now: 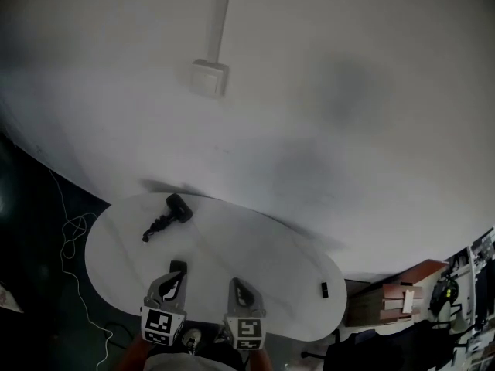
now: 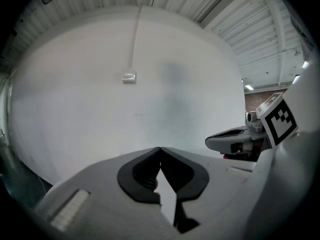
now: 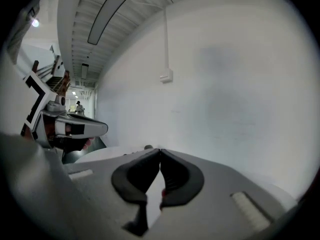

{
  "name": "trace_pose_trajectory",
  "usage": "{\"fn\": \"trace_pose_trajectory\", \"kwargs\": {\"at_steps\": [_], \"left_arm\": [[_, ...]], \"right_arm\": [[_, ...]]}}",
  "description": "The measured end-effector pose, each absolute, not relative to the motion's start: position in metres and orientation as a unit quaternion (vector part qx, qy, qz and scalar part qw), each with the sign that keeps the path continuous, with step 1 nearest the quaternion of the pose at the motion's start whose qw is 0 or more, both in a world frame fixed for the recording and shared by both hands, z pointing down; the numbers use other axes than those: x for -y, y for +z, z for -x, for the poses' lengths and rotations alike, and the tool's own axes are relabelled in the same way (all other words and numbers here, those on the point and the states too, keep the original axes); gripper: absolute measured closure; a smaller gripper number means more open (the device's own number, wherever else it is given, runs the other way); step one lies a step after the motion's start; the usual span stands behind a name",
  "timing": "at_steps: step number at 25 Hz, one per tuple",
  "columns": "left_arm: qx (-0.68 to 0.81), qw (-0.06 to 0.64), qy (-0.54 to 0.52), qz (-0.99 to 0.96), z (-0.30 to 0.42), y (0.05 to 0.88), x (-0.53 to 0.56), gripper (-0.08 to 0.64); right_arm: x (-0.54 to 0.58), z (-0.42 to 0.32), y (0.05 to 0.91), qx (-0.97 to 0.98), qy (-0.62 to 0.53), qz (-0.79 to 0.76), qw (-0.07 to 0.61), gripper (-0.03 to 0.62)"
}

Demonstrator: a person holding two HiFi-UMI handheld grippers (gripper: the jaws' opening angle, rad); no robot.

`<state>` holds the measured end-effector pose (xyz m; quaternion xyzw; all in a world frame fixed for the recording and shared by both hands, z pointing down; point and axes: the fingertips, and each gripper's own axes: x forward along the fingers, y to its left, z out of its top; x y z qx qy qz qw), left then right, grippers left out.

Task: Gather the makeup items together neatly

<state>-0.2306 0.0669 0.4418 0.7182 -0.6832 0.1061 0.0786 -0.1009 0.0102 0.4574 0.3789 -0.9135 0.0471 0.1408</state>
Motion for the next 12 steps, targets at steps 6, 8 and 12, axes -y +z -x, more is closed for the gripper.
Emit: {"fn": "trace_pose_trajectory", "kwargs": {"at_steps": [6, 8, 12], "left_arm": [[0.721, 0.1, 0.113, -0.676, 0.272, 0.456, -0.093, 0.549], [0.73, 0.107, 0.114, -0.665, 0.283, 0.461, -0.099, 0.551], [0.746, 0.115, 0.118, -0.645, 0.303, 0.469, -0.108, 0.549]], "right_arm": [[-0.022, 0.152, 0.473, 0.934, 0.05, -0.319, 0.154, 0.587], [-0.026, 0.166, 0.478, 0.939, 0.051, -0.301, 0.16, 0.588], [-0.034, 0.193, 0.494, 0.946, 0.056, -0.267, 0.176, 0.587]]}}
